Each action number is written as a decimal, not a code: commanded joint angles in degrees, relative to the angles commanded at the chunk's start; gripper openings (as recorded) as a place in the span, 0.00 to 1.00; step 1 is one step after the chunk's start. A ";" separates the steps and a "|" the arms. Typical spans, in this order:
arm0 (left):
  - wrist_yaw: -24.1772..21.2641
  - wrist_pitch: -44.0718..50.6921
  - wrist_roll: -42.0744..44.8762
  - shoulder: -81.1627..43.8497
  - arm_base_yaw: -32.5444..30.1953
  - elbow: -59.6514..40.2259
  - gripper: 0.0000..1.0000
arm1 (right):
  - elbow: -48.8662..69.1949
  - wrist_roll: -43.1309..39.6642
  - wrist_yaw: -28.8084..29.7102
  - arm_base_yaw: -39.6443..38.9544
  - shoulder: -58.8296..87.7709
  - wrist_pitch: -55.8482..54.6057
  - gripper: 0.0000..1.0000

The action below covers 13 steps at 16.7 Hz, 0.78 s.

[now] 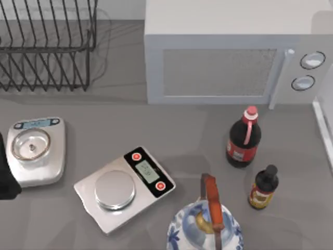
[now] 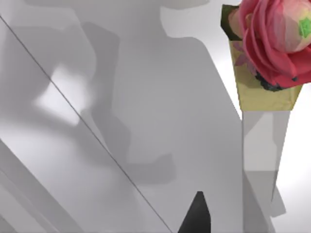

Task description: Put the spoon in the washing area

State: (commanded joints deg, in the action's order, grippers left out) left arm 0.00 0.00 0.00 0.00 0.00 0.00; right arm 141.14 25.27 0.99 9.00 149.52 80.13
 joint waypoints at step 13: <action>0.00 0.00 0.00 0.00 0.00 0.00 1.00 | 0.00 0.00 0.00 0.00 0.00 0.00 0.90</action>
State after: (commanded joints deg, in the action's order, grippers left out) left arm 0.00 0.00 0.00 0.00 0.00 0.00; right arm 141.14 25.27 0.99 9.00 149.52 80.13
